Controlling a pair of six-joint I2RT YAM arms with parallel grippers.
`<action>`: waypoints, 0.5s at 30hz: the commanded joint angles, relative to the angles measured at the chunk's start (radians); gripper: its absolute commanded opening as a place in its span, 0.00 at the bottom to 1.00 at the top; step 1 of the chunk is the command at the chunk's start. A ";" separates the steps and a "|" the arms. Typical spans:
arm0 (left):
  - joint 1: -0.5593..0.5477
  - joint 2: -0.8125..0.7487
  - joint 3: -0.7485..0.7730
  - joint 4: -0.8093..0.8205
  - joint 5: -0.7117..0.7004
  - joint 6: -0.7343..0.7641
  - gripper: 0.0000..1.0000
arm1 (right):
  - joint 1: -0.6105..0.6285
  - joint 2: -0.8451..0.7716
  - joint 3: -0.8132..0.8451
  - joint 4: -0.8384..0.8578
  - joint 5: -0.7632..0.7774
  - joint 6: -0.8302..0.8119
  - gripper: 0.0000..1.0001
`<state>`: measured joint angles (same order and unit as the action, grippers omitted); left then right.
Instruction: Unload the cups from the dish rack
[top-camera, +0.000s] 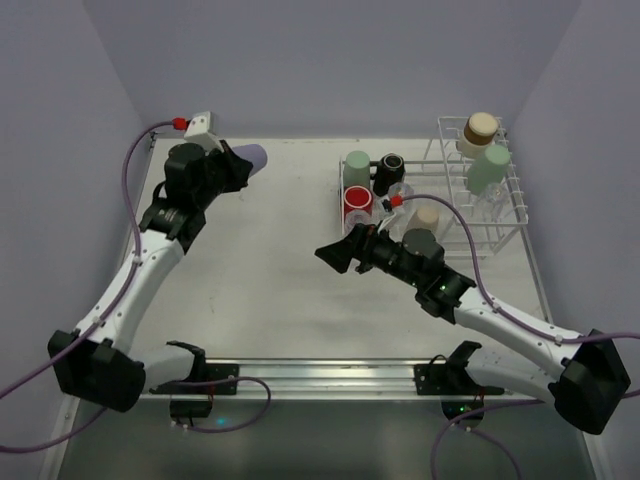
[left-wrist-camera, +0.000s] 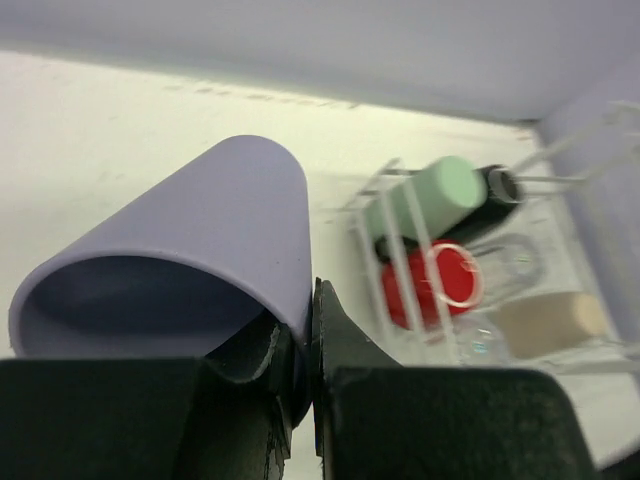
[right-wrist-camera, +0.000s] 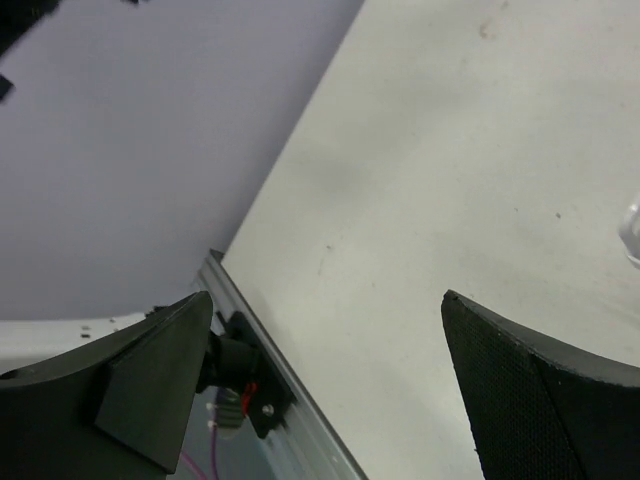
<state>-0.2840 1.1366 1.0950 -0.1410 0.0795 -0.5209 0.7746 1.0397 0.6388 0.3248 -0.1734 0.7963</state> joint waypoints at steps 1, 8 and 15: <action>0.052 0.161 0.162 -0.317 -0.190 0.194 0.00 | 0.017 -0.050 -0.019 -0.088 0.055 -0.101 0.99; 0.160 0.500 0.437 -0.613 -0.248 0.277 0.00 | 0.081 -0.159 0.019 -0.315 0.101 -0.239 0.99; 0.184 0.666 0.522 -0.732 -0.323 0.314 0.00 | 0.118 -0.196 0.059 -0.466 0.127 -0.302 0.99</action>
<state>-0.1104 1.7737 1.5509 -0.7536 -0.1951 -0.2649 0.8841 0.8593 0.6529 -0.0494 -0.0834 0.5495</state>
